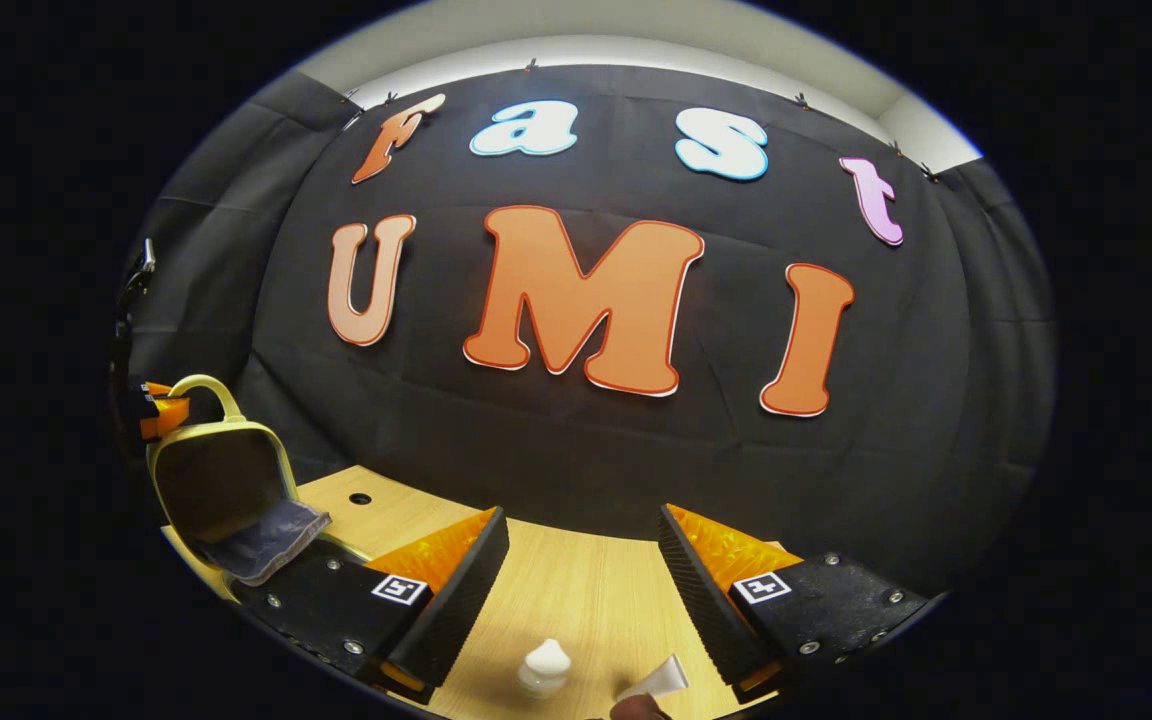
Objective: First open the suitcase, pack the skin care products into it, and then close the suitcase.
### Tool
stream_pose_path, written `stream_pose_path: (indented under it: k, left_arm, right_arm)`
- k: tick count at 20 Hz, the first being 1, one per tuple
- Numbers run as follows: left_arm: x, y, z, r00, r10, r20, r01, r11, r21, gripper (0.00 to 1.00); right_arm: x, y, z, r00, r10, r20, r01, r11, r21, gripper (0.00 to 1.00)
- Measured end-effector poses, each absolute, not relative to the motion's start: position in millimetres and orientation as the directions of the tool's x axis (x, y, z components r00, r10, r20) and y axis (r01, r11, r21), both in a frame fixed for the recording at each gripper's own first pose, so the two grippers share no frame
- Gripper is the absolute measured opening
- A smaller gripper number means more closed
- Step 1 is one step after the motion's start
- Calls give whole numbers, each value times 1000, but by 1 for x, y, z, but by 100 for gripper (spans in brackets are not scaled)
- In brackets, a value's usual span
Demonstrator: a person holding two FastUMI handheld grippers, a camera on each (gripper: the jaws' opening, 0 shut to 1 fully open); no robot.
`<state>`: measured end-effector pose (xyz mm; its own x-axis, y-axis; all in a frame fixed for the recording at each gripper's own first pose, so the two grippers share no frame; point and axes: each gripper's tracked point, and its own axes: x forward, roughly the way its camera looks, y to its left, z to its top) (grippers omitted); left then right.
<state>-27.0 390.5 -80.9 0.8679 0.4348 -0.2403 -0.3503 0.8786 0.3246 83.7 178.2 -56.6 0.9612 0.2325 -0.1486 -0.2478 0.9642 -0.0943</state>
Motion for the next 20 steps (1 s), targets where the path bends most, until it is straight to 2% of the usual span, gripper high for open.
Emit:
stream_pose_path:
  k: [9, 14, 18, 19, 20]
  left_arm:
    - [-55, 517, -149, 788, 527, -319, -467, 849, 248, 1]
    - [-79, 584, -222, 721, 525, -451, -539, 835, 110, 2]
    - [-86, 605, -292, 658, 502, -561, -551, 829, 96, 2]
    - [-90, 610, -304, 628, 521, -578, -567, 815, 118, 3]
    - [-94, 613, -316, 607, 523, -599, -573, 810, 127, 9]
  right_arm:
    - [87, 193, -69, 960, 191, -205, -206, 977, -58, 95]
    - [94, 196, -70, 961, 160, -226, -176, 983, -54, 95]
    - [99, 202, -78, 952, 164, -258, -185, 981, -59, 95]
    - [99, 203, -78, 952, 163, -259, -184, 981, -58, 95]
    - [100, 203, -77, 951, 165, -261, -184, 981, -52, 95]
